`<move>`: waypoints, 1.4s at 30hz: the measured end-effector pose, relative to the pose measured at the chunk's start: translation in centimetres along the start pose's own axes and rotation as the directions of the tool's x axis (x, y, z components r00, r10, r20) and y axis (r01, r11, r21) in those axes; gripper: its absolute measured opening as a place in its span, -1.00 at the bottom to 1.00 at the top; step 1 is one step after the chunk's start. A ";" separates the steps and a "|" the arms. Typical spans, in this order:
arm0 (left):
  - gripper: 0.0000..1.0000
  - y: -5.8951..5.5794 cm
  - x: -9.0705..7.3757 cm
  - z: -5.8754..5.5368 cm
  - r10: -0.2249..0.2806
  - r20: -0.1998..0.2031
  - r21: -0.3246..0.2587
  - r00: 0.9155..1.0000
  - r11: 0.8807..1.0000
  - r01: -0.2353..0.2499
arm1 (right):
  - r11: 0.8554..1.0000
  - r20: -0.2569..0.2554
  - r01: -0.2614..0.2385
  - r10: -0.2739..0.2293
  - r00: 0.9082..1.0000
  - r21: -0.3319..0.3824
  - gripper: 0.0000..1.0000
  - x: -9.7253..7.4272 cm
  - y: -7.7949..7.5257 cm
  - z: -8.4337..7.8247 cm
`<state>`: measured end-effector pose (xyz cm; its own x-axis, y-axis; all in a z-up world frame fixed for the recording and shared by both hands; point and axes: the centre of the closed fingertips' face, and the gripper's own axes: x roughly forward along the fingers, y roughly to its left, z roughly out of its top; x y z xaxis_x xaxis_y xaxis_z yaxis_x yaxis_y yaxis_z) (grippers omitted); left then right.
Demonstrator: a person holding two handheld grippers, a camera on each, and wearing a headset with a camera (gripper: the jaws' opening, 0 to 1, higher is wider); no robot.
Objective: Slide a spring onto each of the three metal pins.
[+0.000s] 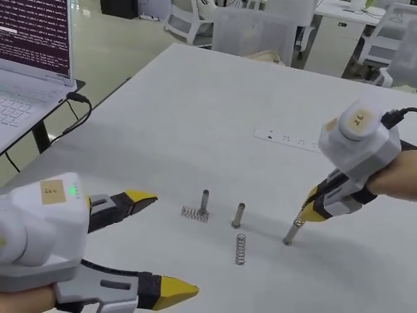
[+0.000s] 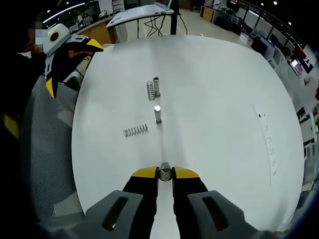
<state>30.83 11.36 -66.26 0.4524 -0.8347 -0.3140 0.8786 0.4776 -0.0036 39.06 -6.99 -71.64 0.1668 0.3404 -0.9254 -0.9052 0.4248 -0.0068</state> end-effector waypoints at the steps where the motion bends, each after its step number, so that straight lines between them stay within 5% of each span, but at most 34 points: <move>1: 0.60 0.0 0.0 0.0 0.000 -0.001 0.000 1.000 1.000 0.000 | 1.000 0.000 -0.001 0.001 1.000 0.001 -0.84 0.1 0.0 0.0; 42: 0.55 0.2 0.0 -0.2 -0.003 -0.013 0.000 1.000 1.000 0.003 | 0.999 -0.029 0.019 -0.018 0.999 0.032 -0.84 4.7 -0.8 -1.7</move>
<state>30.95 11.51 -66.44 0.4475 -0.8327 -0.3260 0.8800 0.4749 -0.0051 39.90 -7.17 -76.63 0.1720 0.3084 -0.9356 -0.8889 0.4578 -0.0126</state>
